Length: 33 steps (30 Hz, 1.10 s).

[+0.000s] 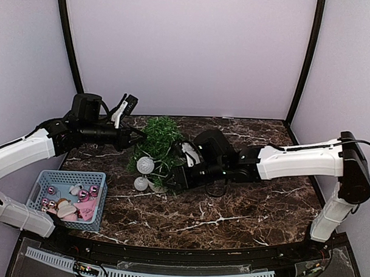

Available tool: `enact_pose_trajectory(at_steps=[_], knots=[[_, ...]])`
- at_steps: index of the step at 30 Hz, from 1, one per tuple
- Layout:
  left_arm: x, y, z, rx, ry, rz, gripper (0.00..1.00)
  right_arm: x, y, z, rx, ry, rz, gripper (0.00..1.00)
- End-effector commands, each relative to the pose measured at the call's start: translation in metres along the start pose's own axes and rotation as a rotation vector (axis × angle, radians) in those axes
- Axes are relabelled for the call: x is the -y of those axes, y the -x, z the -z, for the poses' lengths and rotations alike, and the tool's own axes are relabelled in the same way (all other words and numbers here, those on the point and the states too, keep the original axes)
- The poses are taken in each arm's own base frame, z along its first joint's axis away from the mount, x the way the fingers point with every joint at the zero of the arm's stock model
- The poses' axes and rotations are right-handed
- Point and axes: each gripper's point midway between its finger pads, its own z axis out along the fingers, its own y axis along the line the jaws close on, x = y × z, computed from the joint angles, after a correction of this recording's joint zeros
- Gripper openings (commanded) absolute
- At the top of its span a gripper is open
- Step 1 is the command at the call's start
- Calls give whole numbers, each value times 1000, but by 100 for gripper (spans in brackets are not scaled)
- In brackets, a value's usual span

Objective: Decorate the small christmas tree
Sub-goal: Wrap the side of the string light in the gap of the branches.

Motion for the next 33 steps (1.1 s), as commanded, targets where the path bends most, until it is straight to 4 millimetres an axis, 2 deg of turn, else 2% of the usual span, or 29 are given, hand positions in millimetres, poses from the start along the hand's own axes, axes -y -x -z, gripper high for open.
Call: enact_pose_trajectory(at_steps=[1, 4, 6, 9, 16, 23, 26, 28, 33], knots=[[5, 20, 7, 66, 2, -40, 0, -7, 11, 30, 88, -9, 15, 59], [4, 20, 7, 67, 6, -39, 0, 1, 6, 43, 113, -39, 16, 65], [4, 19, 7, 66, 8, -40, 0, 4, 2, 47, 134, -38, 19, 64], [3, 18, 8, 61, 11, -38, 0, 0, -1, 45, 140, 1, 40, 55], [2, 17, 8, 57, 17, -37, 0, -27, 12, 30, 172, 70, 124, 44], [1, 15, 6, 55, 20, -40, 0, -20, 19, 11, 189, 38, 128, 29], [0, 14, 5, 51, 22, -41, 0, -16, 24, 8, 202, 11, 121, 9], [0, 14, 5, 49, 25, -43, 0, -11, 29, 10, 218, -30, 130, 0], [0, 13, 5, 47, 27, -47, 0, -13, 46, 26, 281, -73, 173, 0]])
